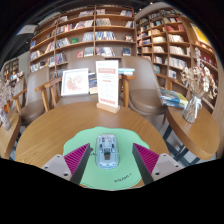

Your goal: Arrange mouse

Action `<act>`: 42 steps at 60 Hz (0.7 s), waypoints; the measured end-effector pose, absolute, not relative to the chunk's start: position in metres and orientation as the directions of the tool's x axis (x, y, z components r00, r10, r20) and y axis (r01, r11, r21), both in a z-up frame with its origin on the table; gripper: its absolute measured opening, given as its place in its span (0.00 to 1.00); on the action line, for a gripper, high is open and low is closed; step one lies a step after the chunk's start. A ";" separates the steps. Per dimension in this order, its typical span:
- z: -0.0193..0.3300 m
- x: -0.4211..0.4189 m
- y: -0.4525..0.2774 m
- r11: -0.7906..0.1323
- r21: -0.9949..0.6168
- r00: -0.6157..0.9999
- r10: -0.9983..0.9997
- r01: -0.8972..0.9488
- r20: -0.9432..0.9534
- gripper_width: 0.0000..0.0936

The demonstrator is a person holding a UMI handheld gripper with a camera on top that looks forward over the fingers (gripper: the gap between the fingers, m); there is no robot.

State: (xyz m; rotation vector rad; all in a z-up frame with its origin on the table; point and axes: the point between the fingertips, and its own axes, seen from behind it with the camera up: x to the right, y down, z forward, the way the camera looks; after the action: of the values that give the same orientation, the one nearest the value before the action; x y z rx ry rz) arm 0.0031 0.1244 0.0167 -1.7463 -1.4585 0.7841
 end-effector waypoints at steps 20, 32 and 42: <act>0.133 0.184 0.075 -0.053 -0.878 0.126 0.992 0.475 0.008 0.91; 0.136 0.275 0.038 -0.021 -0.872 0.071 0.997 0.489 0.015 0.91; 0.136 0.302 0.025 -0.006 -0.878 0.048 0.999 0.479 0.020 0.91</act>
State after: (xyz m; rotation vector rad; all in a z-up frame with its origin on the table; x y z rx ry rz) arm 0.3021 0.0251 0.1358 -1.5839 -1.5276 0.8859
